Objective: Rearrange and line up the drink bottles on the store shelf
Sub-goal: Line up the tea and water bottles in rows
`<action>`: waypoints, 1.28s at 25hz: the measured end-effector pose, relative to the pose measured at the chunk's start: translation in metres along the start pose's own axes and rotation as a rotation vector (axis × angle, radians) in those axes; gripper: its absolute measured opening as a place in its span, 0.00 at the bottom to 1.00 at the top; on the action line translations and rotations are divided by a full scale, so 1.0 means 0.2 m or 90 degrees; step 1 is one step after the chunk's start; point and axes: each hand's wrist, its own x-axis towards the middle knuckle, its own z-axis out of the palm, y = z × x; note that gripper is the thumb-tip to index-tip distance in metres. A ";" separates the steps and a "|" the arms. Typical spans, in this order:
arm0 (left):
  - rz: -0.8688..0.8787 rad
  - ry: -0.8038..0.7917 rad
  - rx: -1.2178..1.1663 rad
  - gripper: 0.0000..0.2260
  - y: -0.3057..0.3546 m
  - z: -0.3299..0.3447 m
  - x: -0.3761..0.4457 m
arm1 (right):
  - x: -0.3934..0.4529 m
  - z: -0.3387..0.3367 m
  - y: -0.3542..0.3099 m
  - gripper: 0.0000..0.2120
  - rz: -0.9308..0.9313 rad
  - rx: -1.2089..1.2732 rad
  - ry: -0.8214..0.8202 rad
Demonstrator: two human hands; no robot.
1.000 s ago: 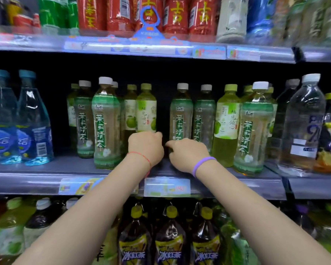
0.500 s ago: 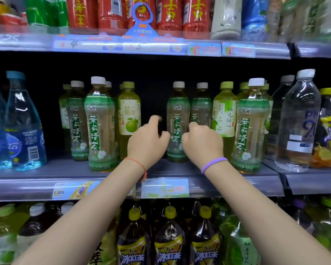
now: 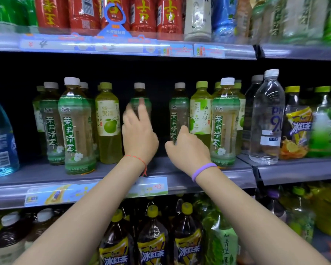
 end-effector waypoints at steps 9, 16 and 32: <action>-0.193 -0.338 -0.185 0.38 0.21 0.16 0.04 | -0.06 -0.16 0.23 0.12 -0.127 -0.019 0.364; -0.237 -0.286 -0.131 0.40 0.33 0.17 0.04 | -0.02 -0.22 0.45 0.32 0.081 0.152 0.180; -0.165 0.016 -0.286 0.08 0.23 -0.02 -0.07 | -0.03 -0.05 0.30 0.21 -0.084 0.148 0.059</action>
